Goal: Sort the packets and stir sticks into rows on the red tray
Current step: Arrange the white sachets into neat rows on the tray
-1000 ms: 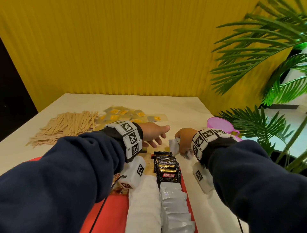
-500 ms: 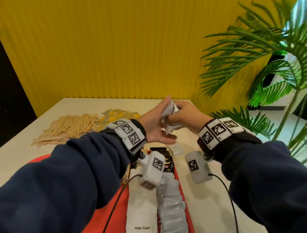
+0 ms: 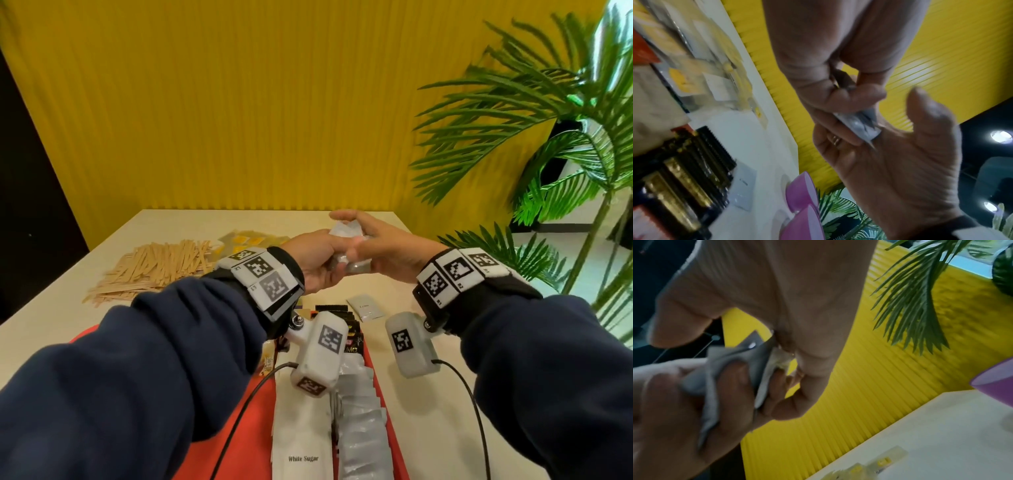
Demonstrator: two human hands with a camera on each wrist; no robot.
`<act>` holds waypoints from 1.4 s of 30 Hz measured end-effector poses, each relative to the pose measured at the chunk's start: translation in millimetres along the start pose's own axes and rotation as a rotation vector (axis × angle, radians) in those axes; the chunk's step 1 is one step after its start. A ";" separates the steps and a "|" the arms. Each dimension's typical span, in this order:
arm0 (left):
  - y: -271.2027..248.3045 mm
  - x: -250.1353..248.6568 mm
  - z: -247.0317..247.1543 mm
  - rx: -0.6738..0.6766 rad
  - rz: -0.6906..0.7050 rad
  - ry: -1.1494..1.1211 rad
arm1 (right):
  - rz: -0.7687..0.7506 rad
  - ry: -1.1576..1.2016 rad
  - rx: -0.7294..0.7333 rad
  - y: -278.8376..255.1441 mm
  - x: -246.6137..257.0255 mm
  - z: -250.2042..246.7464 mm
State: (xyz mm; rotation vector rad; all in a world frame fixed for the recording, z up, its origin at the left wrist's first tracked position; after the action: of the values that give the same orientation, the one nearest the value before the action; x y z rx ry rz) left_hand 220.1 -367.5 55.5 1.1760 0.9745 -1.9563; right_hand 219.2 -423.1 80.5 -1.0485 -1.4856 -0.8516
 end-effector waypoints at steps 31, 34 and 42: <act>-70.8 -1.9 -158.4 -0.256 -0.140 0.518 | 0.480 -1.074 -0.486 -9.9 -74.6 -67.8; -94.8 4.7 -193.0 -0.371 -0.208 0.679 | 0.330 -0.996 -0.613 -30.7 -18.4 -54.1; -156.8 25.4 -227.0 -0.329 -0.475 1.307 | 0.134 -0.553 -0.299 -46.3 20.8 130.4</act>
State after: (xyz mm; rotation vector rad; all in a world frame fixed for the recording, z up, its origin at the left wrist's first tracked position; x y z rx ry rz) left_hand 179.4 -99.0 0.6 2.1614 2.2571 -1.0185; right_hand 128.9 -316.2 80.4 -1.6871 -1.7435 -0.7333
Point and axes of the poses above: each hand's wrist, its own y-axis towards the middle knuckle, its own z-axis out of the palm, x = y × z, the point moved 10 cm from there along y, towards the middle knuckle, and after that the axes turned 3 degrees about -y, right-handed, at the moved point
